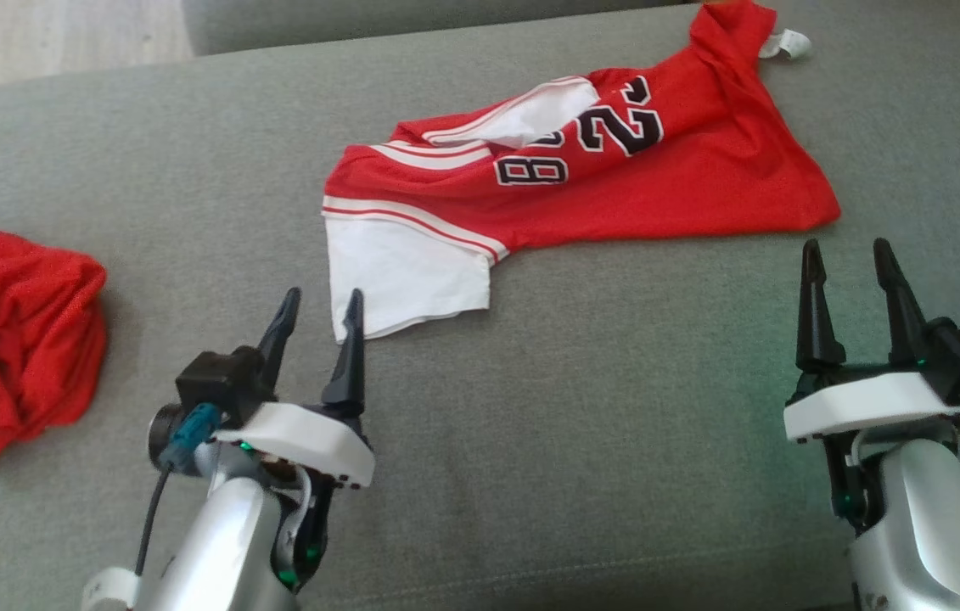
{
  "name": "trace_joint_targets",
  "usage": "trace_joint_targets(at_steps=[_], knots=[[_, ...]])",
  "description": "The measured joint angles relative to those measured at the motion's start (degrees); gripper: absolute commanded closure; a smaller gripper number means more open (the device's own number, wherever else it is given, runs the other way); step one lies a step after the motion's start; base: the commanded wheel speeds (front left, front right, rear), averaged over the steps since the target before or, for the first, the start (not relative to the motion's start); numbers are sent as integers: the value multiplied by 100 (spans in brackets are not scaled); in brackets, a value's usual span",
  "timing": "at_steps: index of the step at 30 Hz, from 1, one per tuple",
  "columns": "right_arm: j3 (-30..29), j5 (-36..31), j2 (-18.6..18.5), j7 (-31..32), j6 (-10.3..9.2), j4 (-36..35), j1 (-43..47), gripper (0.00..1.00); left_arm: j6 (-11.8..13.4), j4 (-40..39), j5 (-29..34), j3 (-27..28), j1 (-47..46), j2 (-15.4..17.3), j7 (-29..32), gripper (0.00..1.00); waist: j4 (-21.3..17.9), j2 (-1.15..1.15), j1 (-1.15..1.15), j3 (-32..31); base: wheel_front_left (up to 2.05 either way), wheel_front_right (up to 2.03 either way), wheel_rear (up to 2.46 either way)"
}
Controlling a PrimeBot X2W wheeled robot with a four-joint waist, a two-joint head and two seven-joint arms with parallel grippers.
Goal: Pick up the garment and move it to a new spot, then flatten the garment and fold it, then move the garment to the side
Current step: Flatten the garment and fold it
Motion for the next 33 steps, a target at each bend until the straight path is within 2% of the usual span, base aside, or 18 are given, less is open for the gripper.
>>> trace_joint_targets(at_steps=[13, 27, 30, 33], knots=[[179, 157, 5, 0, 0, -363, 60, 0, 66, 1316, 402, 269, -532, 69, 0, 0, -362, 0, 0, 275, 0, 0, 0], [186, 225, 5, 0, 0, -434, 65, 0, 66, 2665, 458, 193, -1120, 101, 35, 0, -454, 0, 0, 422, 0, 0, 0], [186, 247, 5, 0, 0, -434, 65, 0, 40, 2818, 458, 113, -1254, 101, 66, 0, -463, 0, 0, 453, 0, 0, 0], [176, 247, 5, 0, 0, -435, 63, 0, -93, 2960, 459, 57, -1383, 103, 125, 0, -468, 0, 0, 479, 0, 0, 0]])
